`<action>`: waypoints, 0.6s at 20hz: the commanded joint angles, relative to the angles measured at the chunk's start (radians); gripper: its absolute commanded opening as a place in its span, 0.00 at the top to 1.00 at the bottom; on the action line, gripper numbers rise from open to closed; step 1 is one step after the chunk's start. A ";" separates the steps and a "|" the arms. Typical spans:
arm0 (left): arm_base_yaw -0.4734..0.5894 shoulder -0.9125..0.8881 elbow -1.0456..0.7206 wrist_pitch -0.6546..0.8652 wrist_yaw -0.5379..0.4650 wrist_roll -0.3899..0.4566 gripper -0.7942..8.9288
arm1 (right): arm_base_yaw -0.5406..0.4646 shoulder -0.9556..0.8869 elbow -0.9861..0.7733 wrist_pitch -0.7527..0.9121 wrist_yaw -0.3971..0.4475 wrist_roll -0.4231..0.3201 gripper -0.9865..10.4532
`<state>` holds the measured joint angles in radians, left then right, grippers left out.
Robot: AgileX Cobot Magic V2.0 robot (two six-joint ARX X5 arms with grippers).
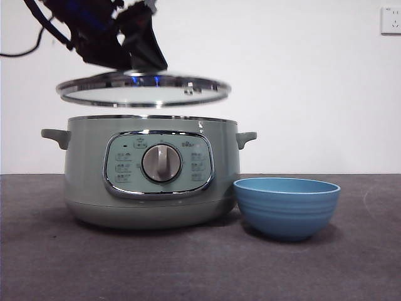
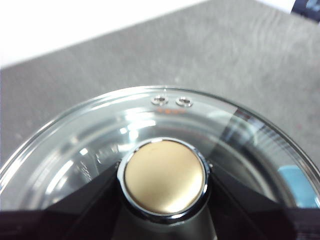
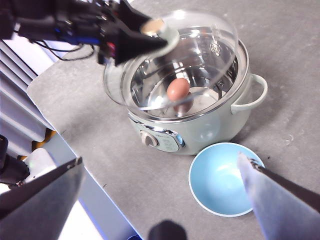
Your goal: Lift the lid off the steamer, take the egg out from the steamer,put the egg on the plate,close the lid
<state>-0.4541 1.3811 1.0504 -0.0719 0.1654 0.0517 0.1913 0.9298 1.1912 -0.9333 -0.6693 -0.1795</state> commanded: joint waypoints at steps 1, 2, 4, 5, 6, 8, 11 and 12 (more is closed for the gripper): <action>0.002 -0.099 0.005 0.030 0.001 -0.026 0.93 | 0.002 0.002 0.003 0.004 0.001 0.008 0.39; 0.002 -0.138 0.005 0.016 0.000 -0.026 0.93 | 0.006 0.006 0.003 0.004 -0.002 0.009 0.39; 0.002 -0.229 0.005 -0.032 0.000 -0.026 0.93 | 0.021 0.020 0.003 0.006 -0.005 0.019 0.39; 0.002 -0.275 0.005 -0.061 -0.003 -0.026 0.93 | 0.029 0.031 0.003 0.014 -0.004 0.026 0.39; 0.002 -0.319 0.005 -0.092 -0.003 -0.026 0.93 | 0.039 0.042 0.003 0.026 -0.005 0.032 0.39; 0.002 -0.403 0.005 -0.169 -0.005 -0.026 0.93 | 0.067 0.074 0.003 0.063 -0.005 0.036 0.39; 0.002 -0.517 0.005 -0.275 -0.008 -0.035 0.93 | 0.127 0.139 0.003 0.148 -0.004 0.060 0.39; 0.002 -0.548 0.005 -0.295 -0.011 -0.051 0.93 | 0.146 0.162 0.003 0.175 -0.001 0.060 0.39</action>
<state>-0.4538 0.8494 1.0489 -0.4225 0.1558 0.0174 0.3378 1.0924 1.1912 -0.7578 -0.6685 -0.1303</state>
